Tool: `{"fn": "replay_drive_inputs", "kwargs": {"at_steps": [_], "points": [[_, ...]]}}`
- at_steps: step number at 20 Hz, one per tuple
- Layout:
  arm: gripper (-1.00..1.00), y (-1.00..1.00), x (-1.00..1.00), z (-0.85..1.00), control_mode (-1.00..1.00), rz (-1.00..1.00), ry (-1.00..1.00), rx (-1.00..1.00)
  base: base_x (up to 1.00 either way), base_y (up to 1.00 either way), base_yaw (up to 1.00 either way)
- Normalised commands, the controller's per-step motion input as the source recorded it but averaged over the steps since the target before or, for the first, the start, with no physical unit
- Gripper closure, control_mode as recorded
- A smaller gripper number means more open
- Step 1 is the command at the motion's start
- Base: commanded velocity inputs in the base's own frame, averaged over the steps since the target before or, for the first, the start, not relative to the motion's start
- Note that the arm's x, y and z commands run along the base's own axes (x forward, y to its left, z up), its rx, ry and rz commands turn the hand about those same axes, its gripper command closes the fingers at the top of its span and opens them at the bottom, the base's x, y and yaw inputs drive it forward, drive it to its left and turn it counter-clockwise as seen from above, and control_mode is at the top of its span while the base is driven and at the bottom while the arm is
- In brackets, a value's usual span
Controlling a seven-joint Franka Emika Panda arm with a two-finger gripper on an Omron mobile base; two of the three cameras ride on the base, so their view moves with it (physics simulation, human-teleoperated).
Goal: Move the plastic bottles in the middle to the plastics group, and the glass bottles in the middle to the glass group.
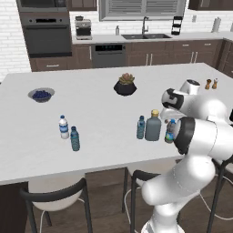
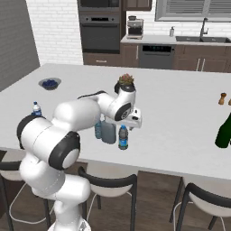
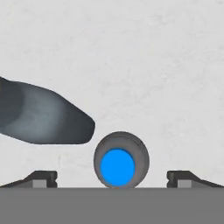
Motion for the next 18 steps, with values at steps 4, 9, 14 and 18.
{"fn": "replay_drive_inputs", "kwargs": {"at_steps": [4,9,14,18], "points": [[-1.0,0.0,0.16,-0.26,-1.0,0.0,0.07,0.0,0.0,0.0,0.0],[-1.0,0.0,0.02,-0.2,-1.0,0.0,0.06,0.0,0.0,0.0,0.0],[-1.0,0.0,0.03,-0.19,-1.0,0.0,0.0,0.0,0.0,0.0,0.0],[1.0,0.0,0.0,-0.15,-1.0,0.01,0.0,0.0,0.0,0.0,0.0]]}}
